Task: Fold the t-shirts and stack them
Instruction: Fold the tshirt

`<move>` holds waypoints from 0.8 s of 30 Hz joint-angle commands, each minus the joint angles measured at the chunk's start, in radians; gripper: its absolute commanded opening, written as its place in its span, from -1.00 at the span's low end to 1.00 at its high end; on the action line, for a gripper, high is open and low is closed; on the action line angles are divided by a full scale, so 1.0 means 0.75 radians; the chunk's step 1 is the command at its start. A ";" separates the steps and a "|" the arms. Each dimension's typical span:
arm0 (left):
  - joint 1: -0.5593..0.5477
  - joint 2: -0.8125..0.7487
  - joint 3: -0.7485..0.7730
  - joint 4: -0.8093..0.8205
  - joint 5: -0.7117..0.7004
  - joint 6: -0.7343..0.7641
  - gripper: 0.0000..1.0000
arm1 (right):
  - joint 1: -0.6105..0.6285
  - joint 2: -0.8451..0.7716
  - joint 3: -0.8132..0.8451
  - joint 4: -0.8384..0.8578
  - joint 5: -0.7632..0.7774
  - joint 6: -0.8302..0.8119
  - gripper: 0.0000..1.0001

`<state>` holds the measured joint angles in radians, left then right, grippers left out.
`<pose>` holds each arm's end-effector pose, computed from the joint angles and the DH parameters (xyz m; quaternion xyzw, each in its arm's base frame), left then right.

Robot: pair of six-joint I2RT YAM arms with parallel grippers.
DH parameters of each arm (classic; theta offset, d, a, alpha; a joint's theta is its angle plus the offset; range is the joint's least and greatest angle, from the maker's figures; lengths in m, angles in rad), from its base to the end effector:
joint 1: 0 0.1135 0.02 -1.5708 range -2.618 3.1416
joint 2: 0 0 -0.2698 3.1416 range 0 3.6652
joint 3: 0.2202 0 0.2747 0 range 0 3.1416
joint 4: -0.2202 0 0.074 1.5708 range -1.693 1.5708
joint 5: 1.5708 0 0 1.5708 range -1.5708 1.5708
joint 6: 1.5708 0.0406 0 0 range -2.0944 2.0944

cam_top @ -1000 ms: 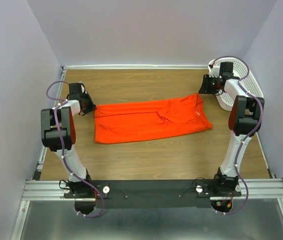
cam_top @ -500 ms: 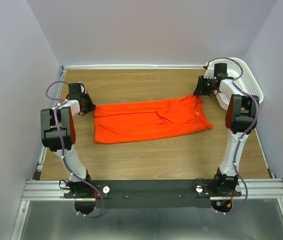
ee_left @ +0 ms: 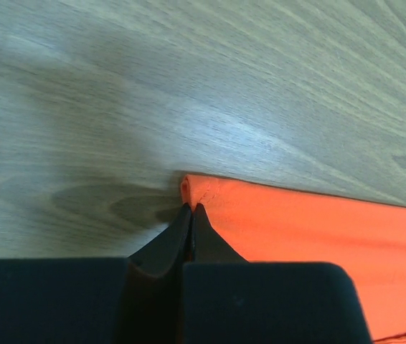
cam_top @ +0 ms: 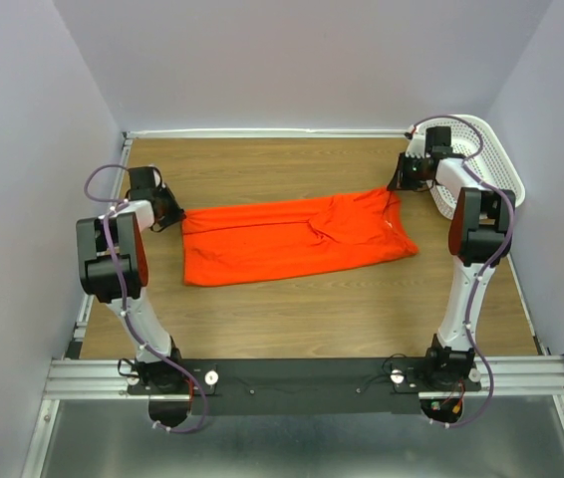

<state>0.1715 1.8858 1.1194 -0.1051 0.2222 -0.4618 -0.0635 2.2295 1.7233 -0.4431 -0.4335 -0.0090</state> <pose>0.4069 0.0614 0.1404 -0.2546 0.8991 -0.1523 0.3218 0.5133 -0.0156 0.1592 -0.0404 0.9313 0.1938 0.3058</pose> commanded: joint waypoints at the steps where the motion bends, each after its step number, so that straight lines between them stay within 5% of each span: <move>1: 0.051 -0.062 -0.046 0.032 0.013 -0.020 -1.00 | -0.009 -0.066 -0.029 0.010 0.091 -0.025 -0.99; 13: 0.125 -0.072 -0.069 0.052 0.041 -0.027 -1.00 | -0.050 -0.083 -0.042 0.063 0.081 -0.013 -0.99; 24: 0.129 -0.054 -0.034 0.081 0.092 -0.041 -1.00 | 0.007 0.048 0.179 0.043 0.001 -0.017 -0.99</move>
<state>0.2470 1.8538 1.0710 -0.0757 0.3016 -0.4873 -0.0727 2.2211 1.7828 -0.4362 -0.4572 -0.0090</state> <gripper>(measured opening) 0.008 0.009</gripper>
